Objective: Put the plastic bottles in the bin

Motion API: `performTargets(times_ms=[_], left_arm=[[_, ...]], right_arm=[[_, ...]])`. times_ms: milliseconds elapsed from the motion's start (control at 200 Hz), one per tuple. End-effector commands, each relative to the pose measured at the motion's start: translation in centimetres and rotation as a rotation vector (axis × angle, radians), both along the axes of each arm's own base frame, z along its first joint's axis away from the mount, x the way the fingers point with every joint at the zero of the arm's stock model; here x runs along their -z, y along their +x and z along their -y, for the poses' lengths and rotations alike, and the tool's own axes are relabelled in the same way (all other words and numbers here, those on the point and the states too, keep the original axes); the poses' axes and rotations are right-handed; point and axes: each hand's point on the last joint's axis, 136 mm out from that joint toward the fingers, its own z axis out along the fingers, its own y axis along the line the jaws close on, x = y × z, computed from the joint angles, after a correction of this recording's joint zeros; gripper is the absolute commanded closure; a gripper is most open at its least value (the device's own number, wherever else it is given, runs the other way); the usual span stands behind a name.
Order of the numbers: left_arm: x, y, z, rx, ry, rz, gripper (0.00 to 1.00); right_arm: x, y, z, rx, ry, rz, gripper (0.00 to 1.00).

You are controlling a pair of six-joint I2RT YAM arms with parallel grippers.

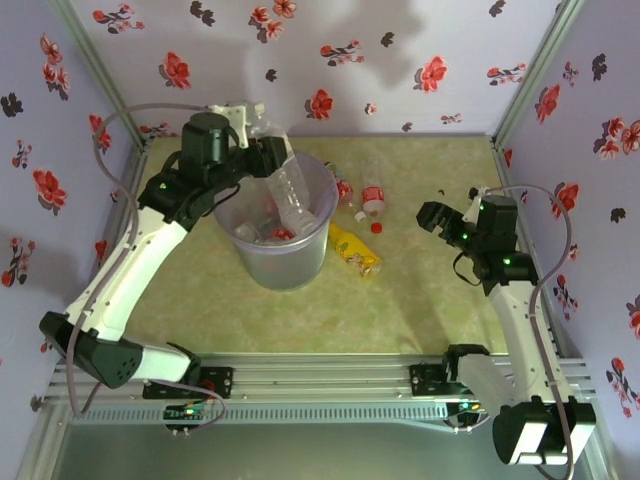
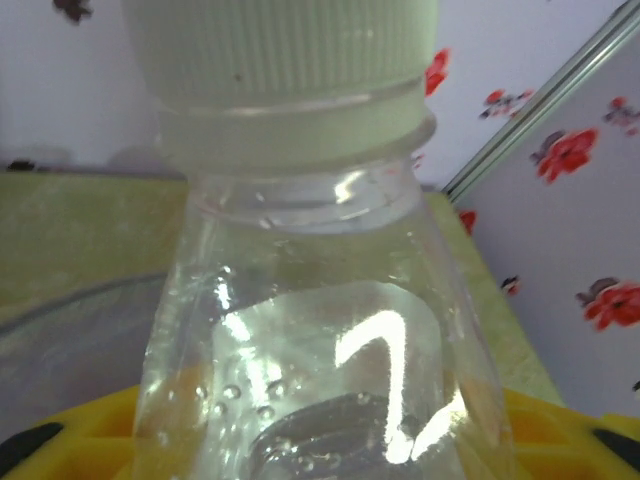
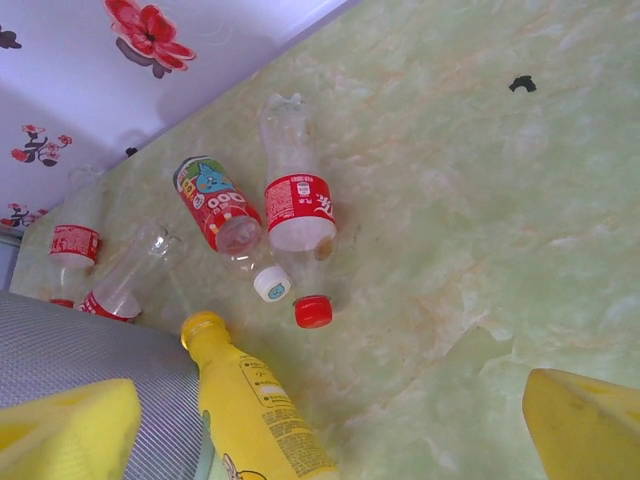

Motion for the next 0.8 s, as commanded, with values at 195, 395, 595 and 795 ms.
performTargets(times_ms=[195, 395, 595, 795], left_arm=[[6.0, -0.3, -0.7, -0.031, 0.088, -0.097, 0.66], [9.8, -1.3, -0.2, -0.012, 0.128, -0.166, 0.66], [12.2, -1.8, -0.2, -0.009, 0.149, -0.214, 0.64], [12.0, -1.9, -0.2, -0.011, 0.147, -0.212, 0.47]], right_arm=[[2.5, 0.7, 0.8, 0.038, -0.019, -0.083, 0.03], [3.3, 1.3, 0.2, 0.037, -0.014, -0.101, 0.05], [4.7, 2.0, -0.9, 0.013, -0.035, -0.131, 0.06], [4.7, 3.6, -2.2, -0.021, -0.069, -0.132, 0.07]])
